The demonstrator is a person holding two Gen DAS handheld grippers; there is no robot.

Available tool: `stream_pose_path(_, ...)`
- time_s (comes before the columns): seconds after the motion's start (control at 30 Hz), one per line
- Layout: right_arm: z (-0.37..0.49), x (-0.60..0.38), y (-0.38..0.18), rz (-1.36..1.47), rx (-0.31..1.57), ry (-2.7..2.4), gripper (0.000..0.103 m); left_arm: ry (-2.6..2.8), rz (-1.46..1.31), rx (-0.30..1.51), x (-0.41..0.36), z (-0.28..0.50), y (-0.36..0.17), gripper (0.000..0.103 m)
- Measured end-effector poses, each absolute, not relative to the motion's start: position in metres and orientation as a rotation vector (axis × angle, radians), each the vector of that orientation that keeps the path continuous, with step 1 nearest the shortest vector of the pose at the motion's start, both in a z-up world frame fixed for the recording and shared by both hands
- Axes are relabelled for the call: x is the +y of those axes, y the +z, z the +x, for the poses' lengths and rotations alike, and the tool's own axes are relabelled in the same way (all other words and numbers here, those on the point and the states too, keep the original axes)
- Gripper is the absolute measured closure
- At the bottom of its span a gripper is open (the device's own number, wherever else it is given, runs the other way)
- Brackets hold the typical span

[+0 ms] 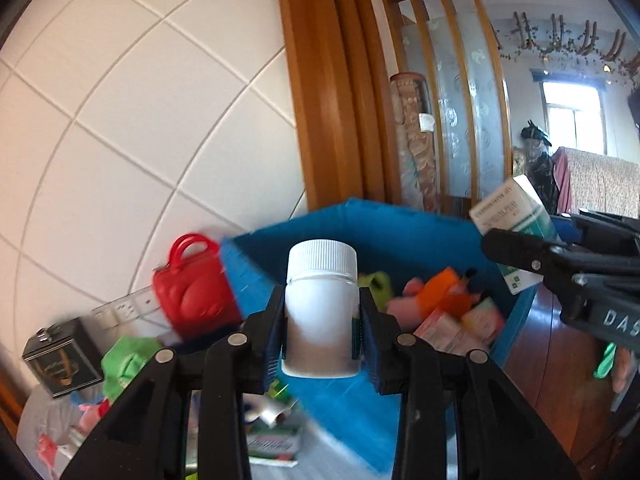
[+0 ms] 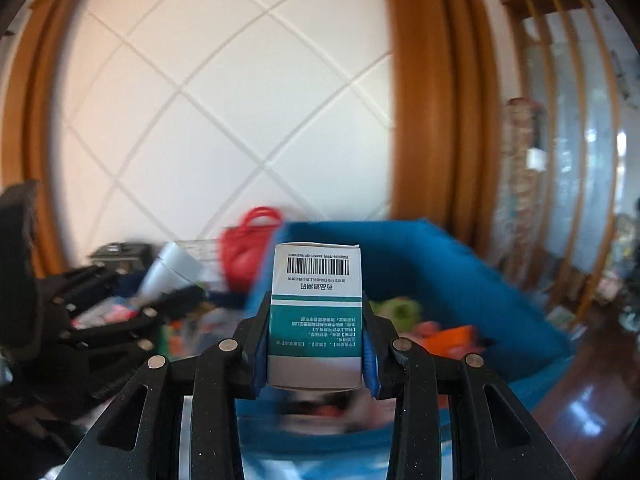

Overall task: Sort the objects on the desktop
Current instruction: 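Carry the medicine box and pill bottle over the crate and release both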

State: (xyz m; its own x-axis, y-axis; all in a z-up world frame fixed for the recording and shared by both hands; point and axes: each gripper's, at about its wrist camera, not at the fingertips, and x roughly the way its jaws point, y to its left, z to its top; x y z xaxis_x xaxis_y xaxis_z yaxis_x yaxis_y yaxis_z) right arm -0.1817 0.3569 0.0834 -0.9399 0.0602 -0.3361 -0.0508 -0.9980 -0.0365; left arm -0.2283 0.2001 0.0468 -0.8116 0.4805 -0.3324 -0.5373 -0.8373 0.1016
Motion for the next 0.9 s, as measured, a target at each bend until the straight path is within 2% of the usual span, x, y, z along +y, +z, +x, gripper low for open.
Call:
stream_pose_path(0.33,-0.206,0.451,0.094,-0.533,-0.074,2.938,0.068,2.590,-0.399,0.276,0.287,-0.234,0.051,0.069)
stream_pose_path(0.9,-0.225,0.476,0.085,-0.540,-0.022,2.926,0.067,2.640,-0.440,0.342,0.306,-0.238,0.049,0.069)
